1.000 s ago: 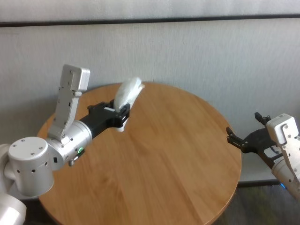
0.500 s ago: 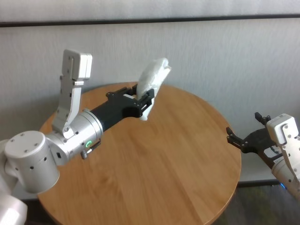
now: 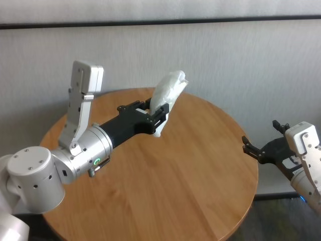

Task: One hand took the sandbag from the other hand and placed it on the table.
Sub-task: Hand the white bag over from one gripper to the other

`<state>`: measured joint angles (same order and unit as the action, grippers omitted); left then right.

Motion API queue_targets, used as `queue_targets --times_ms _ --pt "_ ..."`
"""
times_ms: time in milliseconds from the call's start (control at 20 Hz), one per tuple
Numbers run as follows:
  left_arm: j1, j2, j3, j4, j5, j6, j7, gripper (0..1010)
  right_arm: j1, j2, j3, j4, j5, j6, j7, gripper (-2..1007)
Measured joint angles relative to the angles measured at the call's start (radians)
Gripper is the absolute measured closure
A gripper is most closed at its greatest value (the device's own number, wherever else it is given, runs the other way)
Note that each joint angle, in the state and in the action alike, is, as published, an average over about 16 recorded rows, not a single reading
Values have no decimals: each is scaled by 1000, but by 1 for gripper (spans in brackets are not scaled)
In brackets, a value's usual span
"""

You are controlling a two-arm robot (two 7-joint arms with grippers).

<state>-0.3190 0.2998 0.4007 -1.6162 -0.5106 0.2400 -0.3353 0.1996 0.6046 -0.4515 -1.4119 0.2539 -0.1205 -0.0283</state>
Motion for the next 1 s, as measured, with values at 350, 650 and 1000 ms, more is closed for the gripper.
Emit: queue_targets --times_ms 350,650,1000 --pt "7 13 14 -15 -11 -4 11 566 0 0 0 0 0 0 0 4" --pt "17 25 23 -36 -24 -7 21 566 0 0 0 0 0 0 0 4" --pt "26 35 33 -55 -28 -7 32 566 0 0 0 0 0 0 0 4"
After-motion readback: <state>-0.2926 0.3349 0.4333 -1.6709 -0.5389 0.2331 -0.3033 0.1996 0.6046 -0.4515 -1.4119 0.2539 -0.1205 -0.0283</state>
